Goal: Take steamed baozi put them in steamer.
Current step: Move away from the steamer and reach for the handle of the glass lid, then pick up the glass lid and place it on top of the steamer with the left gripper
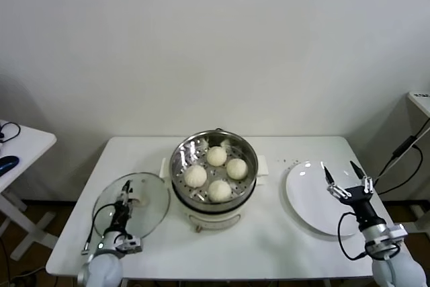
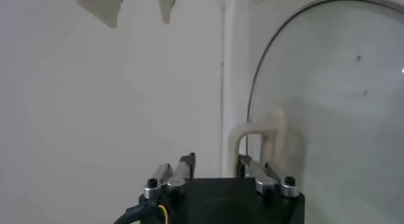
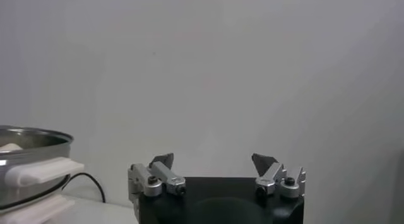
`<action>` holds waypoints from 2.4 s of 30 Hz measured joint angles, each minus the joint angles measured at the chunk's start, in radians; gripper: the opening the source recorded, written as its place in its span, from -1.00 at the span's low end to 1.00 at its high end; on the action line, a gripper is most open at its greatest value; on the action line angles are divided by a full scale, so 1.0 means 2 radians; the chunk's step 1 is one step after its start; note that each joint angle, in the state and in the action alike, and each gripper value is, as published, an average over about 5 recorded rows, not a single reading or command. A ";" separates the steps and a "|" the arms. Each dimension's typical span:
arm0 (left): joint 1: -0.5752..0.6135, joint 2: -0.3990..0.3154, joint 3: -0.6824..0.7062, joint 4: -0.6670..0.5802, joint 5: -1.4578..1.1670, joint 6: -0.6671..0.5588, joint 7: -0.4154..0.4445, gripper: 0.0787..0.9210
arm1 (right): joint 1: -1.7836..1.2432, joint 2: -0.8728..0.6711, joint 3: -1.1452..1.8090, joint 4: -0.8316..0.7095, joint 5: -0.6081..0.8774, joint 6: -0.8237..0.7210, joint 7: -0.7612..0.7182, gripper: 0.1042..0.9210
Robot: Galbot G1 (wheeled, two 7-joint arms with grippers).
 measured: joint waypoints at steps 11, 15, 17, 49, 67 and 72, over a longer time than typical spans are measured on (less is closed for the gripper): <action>0.004 0.000 -0.001 0.001 -0.004 0.001 -0.006 -0.80 | 0.004 0.002 -0.001 -0.005 0.000 0.000 -0.002 0.76; 0.011 0.001 0.001 -0.008 -0.008 0.007 -0.007 -0.83 | 0.007 0.000 -0.004 -0.006 0.000 0.000 -0.002 0.76; 0.015 0.002 0.002 -0.017 -0.010 0.012 -0.007 -0.83 | 0.008 -0.002 -0.005 -0.007 0.000 0.000 -0.002 0.76; 0.098 -0.006 0.044 -0.329 0.031 0.180 0.091 -0.83 | 0.074 -0.048 -0.050 -0.068 -0.006 -0.011 0.011 0.76; 0.033 -0.038 0.182 -0.327 0.086 0.240 0.153 -0.83 | 0.077 -0.019 -0.034 -0.082 -0.035 -0.013 0.010 0.76; 0.013 -0.048 0.214 -0.313 0.106 0.244 0.172 -0.83 | 0.074 -0.011 -0.026 -0.084 -0.038 -0.013 0.008 0.76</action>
